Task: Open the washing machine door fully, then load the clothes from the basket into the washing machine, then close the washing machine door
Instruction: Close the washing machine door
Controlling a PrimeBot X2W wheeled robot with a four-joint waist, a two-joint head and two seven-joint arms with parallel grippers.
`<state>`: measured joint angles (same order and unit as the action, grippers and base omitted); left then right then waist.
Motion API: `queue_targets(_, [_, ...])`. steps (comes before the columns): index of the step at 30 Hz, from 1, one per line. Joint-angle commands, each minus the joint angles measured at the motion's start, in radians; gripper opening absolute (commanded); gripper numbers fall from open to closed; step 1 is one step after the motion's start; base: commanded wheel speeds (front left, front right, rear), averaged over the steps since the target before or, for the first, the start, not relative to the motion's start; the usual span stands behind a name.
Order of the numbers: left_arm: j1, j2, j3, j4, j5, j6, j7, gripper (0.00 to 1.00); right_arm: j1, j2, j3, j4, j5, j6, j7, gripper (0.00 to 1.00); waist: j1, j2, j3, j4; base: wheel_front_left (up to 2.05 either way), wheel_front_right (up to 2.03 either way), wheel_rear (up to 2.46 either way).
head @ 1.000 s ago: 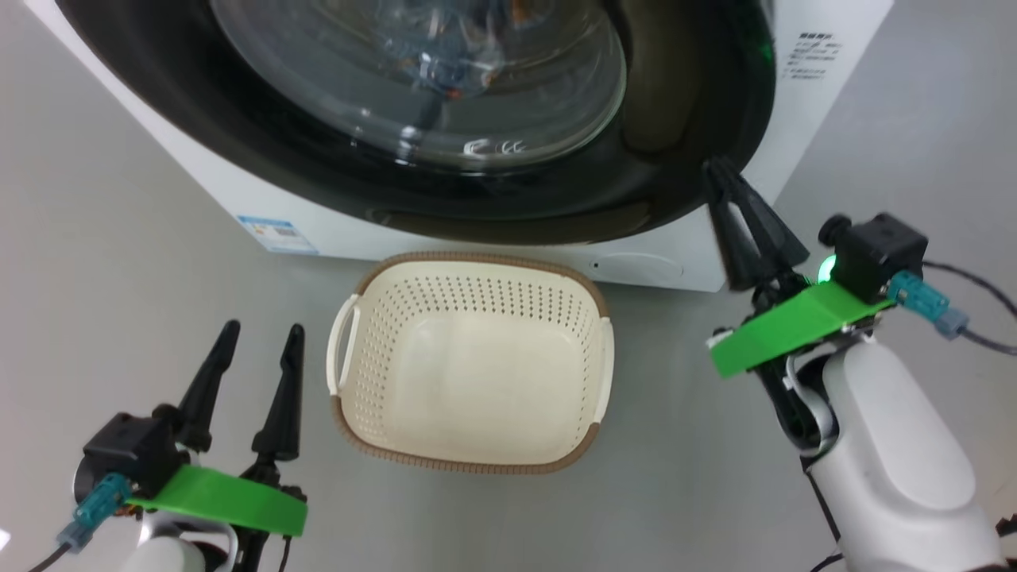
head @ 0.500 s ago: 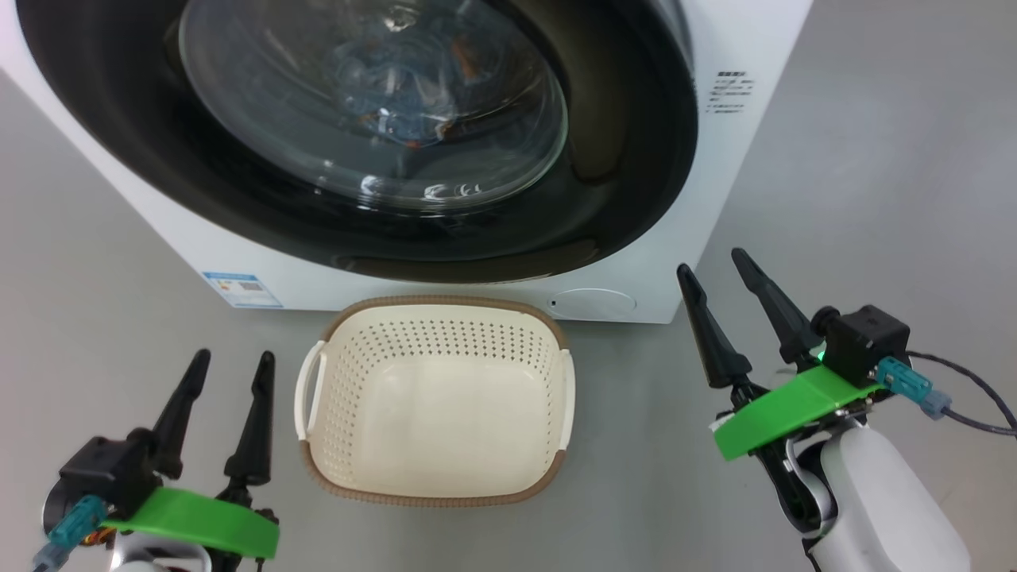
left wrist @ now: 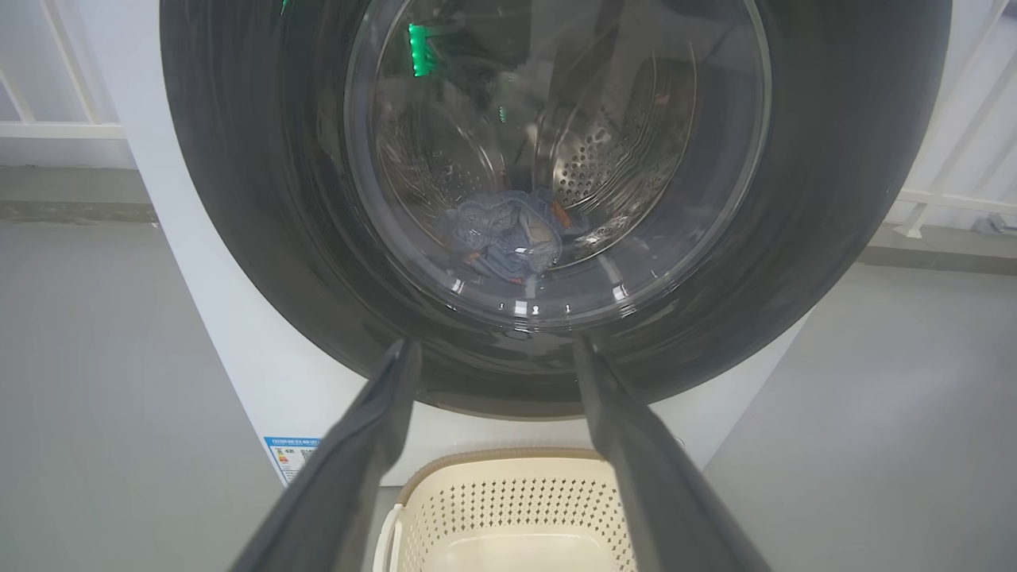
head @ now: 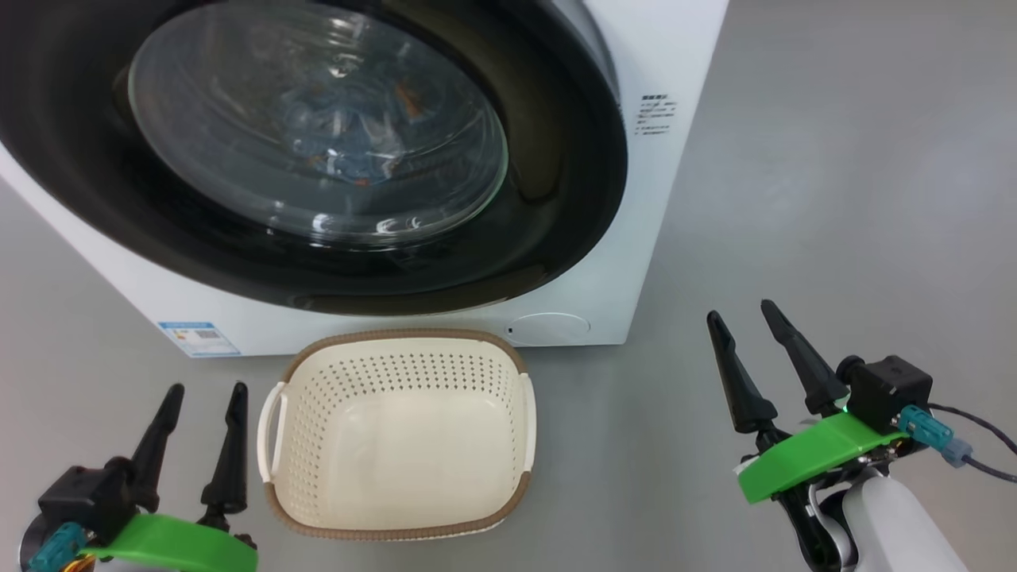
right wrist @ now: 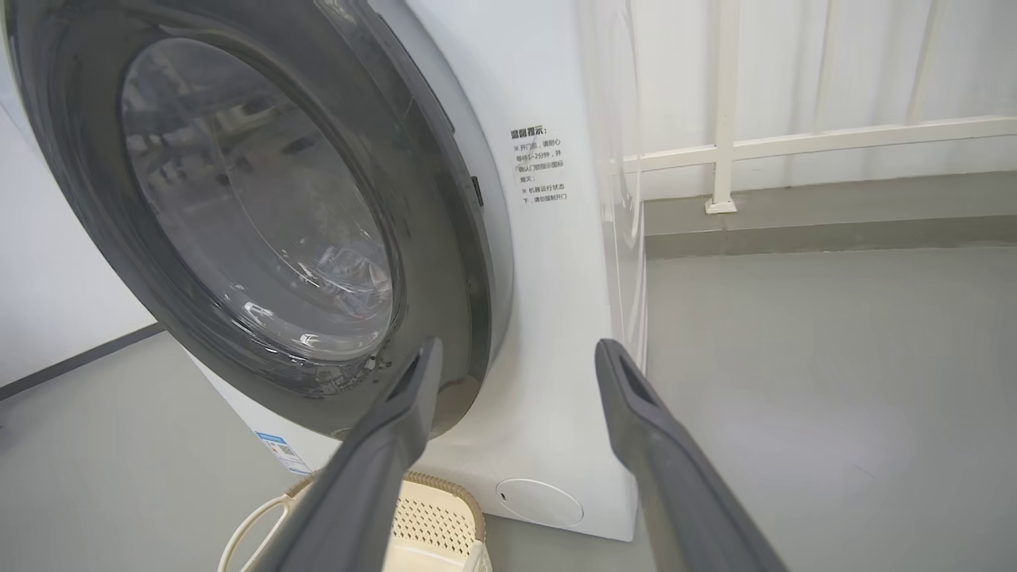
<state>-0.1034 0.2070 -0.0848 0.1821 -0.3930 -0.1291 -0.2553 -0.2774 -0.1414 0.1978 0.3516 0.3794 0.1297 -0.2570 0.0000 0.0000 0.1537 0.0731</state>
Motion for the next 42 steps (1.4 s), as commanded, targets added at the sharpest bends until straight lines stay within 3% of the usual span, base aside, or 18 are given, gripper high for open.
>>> queue_targets(1, [-0.005,0.032,0.042,-0.016,0.004,-0.002,-0.006,1.0,0.015,0.004,0.015,-0.029,-0.005,0.001,-0.005,1.0,0.0,0.0,-0.016,-0.019,0.0,0.0,0.0])
queue_targets(18, [0.066,0.035,0.083,-0.011,0.016,-0.002,-0.006,1.0,0.114,-0.003,-0.041,-0.047,-0.007,0.001,-0.005,1.0,0.0,0.0,-0.068,-0.074,0.0,0.0,0.0])
queue_targets(42, [0.102,0.017,0.112,-0.03,0.042,-0.002,-0.006,1.0,0.159,-0.005,-0.071,-0.056,-0.013,0.001,-0.005,1.0,0.0,0.0,-0.094,-0.074,0.0,0.0,0.0])
